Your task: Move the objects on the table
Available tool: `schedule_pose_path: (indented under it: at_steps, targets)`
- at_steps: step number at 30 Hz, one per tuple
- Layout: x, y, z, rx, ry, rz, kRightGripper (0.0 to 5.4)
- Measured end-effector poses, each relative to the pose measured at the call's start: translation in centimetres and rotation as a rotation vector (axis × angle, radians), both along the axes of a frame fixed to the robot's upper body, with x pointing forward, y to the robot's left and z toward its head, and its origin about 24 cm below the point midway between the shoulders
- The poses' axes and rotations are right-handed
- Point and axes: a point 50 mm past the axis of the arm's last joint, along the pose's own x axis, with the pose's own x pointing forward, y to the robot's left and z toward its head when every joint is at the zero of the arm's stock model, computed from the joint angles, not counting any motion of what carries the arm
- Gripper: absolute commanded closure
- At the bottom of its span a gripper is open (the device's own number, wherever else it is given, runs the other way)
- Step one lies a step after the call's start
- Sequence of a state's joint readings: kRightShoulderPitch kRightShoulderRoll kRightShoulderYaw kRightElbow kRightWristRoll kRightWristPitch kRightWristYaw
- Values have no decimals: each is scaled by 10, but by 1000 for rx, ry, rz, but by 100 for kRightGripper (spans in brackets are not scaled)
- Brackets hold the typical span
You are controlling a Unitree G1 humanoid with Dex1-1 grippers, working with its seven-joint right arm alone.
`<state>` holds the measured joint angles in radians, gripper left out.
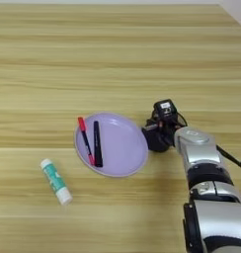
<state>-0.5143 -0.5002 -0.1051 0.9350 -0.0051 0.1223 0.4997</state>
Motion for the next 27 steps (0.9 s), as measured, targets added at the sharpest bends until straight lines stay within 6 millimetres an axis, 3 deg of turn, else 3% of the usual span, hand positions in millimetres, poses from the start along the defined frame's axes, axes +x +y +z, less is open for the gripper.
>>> schedule_pose_path:
  at_steps: [27]
  targets:
    - [8, 0, 19, -25, -75, 9, 495]
